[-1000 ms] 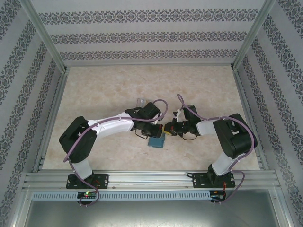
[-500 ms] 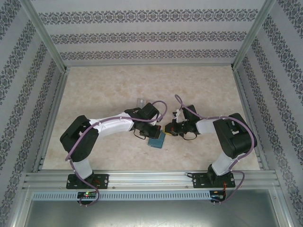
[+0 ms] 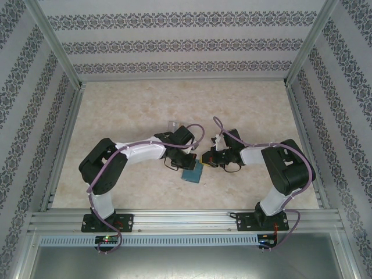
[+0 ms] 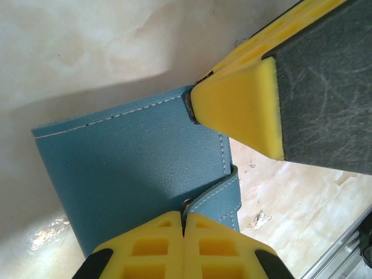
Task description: Put the credit cards into the card holder
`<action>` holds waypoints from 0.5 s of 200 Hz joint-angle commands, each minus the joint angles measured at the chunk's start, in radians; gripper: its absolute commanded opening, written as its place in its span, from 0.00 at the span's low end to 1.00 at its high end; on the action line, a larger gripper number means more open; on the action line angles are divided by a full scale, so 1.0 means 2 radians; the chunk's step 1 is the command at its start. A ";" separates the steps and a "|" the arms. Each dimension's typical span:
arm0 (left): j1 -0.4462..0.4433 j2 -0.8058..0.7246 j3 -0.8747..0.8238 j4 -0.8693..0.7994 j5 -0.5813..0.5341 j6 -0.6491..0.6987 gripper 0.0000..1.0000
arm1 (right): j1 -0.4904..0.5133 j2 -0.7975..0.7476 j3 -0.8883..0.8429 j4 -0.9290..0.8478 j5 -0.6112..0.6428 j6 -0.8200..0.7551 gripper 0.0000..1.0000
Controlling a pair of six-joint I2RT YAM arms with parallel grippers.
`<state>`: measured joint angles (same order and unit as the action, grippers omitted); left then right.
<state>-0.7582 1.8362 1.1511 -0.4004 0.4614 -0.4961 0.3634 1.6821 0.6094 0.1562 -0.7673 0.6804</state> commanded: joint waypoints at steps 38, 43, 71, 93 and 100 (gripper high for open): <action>0.007 0.023 0.025 0.016 0.026 0.018 0.00 | 0.009 -0.005 -0.003 -0.023 0.035 -0.014 0.00; 0.007 0.022 0.026 0.018 0.027 0.019 0.00 | 0.009 -0.005 -0.004 -0.022 0.035 -0.015 0.00; 0.009 0.027 0.038 -0.003 0.010 0.031 0.00 | 0.009 -0.001 -0.003 -0.023 0.034 -0.016 0.00; 0.012 0.045 0.052 -0.030 -0.003 0.042 0.00 | 0.009 0.002 -0.003 -0.023 0.033 -0.015 0.00; 0.012 0.049 0.055 -0.034 0.001 0.045 0.00 | 0.009 0.003 -0.002 -0.023 0.033 -0.014 0.00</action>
<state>-0.7567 1.8908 1.2205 -0.4137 0.4870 -0.4576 0.3710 1.6775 0.6098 0.1574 -0.7521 0.6762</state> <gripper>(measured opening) 0.065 0.038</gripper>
